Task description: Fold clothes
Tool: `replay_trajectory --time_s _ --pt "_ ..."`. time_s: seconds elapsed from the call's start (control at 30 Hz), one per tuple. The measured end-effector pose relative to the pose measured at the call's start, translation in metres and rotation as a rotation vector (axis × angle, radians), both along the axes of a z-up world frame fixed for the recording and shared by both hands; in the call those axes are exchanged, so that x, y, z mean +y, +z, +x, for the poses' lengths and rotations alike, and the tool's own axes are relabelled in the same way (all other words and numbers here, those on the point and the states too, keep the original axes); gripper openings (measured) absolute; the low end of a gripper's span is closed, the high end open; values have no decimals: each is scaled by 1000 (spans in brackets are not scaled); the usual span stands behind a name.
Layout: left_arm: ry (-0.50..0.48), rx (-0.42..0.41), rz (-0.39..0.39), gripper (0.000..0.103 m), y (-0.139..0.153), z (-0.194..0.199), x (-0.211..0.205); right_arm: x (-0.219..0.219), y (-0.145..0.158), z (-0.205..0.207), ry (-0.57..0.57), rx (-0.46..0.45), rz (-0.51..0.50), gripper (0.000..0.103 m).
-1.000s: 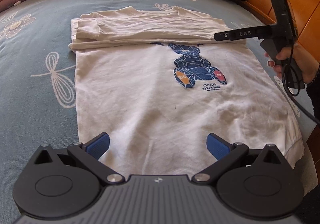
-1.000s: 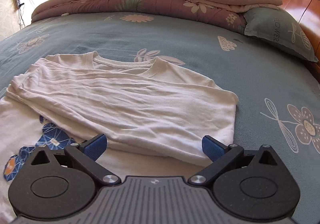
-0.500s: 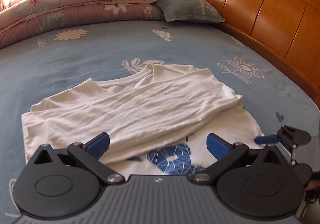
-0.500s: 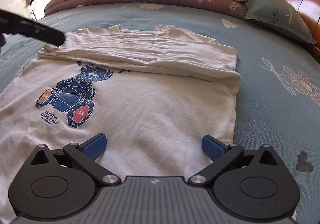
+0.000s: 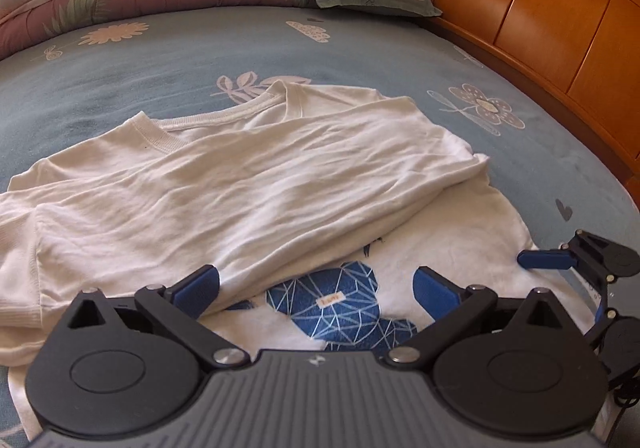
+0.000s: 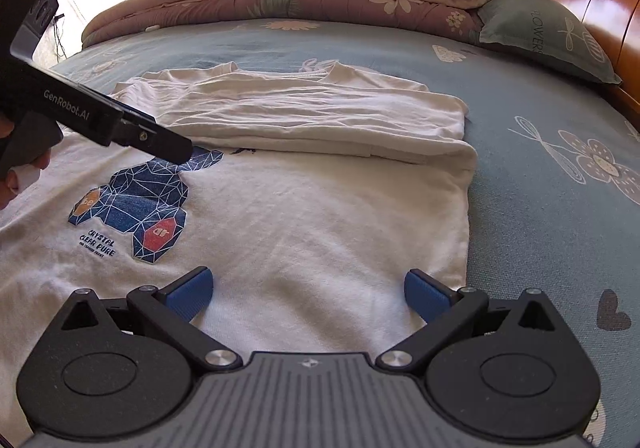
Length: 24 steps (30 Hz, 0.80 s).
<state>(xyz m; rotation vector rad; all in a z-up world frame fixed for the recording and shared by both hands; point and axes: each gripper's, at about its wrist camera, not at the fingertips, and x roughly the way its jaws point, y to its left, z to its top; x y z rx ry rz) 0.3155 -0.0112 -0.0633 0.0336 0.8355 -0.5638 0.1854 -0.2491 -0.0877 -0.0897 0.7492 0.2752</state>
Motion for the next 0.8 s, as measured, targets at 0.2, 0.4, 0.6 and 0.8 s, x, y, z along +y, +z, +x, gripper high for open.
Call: replay_trajectory --time_s 0.2,0.4,0.6,0.8 --pt "91 49 -20 102 -22 32 1 1 0 0 -4 -1 -2 103" --pt "101 76 -105 102 -6 40 19 1 0 -1 -7 -4 1 103" --pt "178 156 -302 102 -10 93 32 0 -1 -3 -7 -9 3 103" --pt "362 175 -417 102 -20 104 72 -1 0 -3 -6 -11 5 103"
